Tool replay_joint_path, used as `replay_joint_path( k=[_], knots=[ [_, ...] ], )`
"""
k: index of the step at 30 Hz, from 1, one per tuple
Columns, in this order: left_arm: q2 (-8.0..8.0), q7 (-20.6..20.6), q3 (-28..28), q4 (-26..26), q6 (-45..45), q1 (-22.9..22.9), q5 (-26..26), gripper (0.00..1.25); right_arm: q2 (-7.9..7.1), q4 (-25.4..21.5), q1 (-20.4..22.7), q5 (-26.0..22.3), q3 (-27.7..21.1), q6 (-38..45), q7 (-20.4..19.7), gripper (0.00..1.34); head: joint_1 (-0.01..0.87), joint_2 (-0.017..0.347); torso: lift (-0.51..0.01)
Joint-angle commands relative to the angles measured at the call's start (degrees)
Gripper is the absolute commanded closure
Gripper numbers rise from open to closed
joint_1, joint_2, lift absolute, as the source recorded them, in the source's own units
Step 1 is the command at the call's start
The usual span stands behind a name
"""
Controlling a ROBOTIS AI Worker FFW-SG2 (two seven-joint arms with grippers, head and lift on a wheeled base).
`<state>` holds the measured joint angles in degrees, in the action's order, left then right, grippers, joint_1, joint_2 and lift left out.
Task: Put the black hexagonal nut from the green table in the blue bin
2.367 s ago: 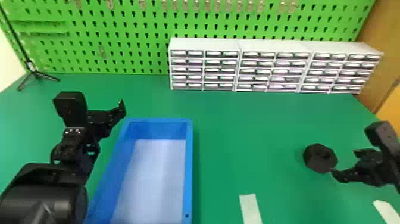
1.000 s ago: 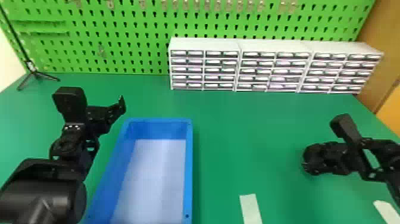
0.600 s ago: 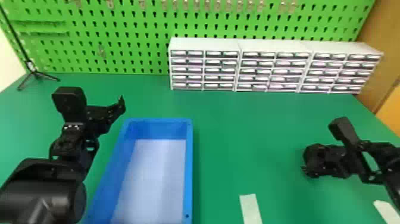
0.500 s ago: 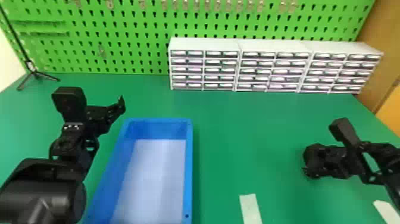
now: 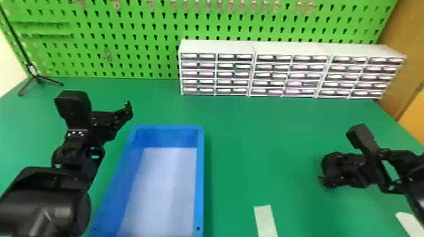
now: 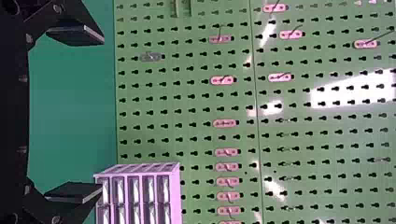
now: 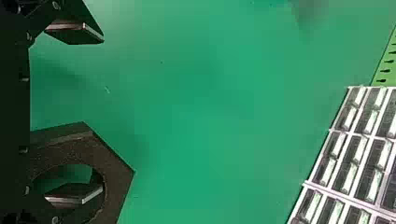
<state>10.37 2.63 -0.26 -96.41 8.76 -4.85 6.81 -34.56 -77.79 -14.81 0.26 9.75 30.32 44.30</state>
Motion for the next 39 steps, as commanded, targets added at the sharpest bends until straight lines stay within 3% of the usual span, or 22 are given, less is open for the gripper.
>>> replay_joint_path(
  k=[1,22,29,39],
  knots=[
    [0.0,0.0,-0.1,0.0,-0.1,-0.1,0.0,0.17,0.37,0.7,-0.4,0.0,0.4,-0.5,0.0,0.17,0.683,0.028,-0.096],
    [0.09,0.0,-0.1,0.0,-0.4,-0.2,0.1,0.17,0.55,1.7,-0.5,0.2,0.8,-0.6,0.0,0.22,0.683,0.028,-0.096],
    [0.18,0.0,-0.1,0.0,-0.6,-0.1,0.3,0.17,0.55,1.8,-0.4,0.3,0.7,-0.6,0.0,0.54,0.683,0.028,-0.096],
    [0.27,0.0,-0.2,0.0,-0.6,-0.1,0.4,0.17,0.55,1.7,-0.3,0.5,0.3,-0.6,0.0,0.88,0.683,0.028,-0.096]
  ],
)
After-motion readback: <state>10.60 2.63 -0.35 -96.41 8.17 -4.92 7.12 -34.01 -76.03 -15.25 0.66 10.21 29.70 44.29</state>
